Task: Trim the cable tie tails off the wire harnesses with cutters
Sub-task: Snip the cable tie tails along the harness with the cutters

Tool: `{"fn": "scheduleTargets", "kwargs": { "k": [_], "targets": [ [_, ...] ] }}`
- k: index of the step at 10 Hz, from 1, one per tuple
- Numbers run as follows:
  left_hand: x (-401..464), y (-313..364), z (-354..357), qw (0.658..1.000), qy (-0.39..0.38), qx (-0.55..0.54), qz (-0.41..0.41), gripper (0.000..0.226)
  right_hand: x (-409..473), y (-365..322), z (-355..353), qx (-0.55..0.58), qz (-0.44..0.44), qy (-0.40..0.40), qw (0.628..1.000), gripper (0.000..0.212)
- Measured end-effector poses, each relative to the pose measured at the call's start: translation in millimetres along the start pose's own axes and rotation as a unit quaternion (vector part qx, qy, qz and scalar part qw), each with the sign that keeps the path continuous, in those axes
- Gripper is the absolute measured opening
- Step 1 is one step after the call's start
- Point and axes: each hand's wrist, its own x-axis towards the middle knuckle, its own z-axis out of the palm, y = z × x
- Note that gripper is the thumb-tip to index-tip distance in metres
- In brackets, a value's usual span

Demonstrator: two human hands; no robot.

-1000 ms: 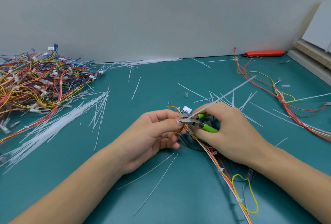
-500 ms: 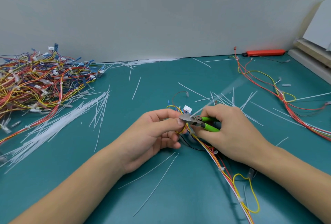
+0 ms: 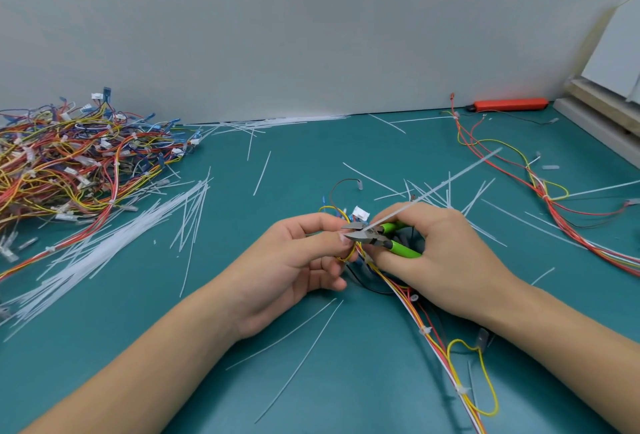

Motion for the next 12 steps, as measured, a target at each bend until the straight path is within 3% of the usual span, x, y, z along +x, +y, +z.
{"fn": "scheduleTargets", "kwargs": {
  "k": [6, 8, 10, 12],
  "targets": [
    [0.2, -0.9, -0.3, 1.000, -0.002, 0.003, 0.003, 0.006, -0.2, 0.9, -1.1, -0.033, -0.013, 0.002, 0.999, 0.010],
    [0.1, -0.5, 0.1, 1.000, -0.011, 0.009, 0.004, 0.002, -0.9, 2.0, -0.2, -0.078, -0.017, 0.009, 0.997, 0.030],
    [0.4, 0.1, 0.7, 1.000, 0.001, 0.002, 0.000, 0.005, -0.1, 2.9, -0.4, -0.036, -0.022, -0.008, 0.999, 0.006],
    [-0.3, 0.4, 1.4, 1.000, 0.001, 0.008, 0.000, 0.006, -0.8, 5.0, -0.5, -0.017, -0.012, -0.008, 1.000, 0.012]
  ]
}}
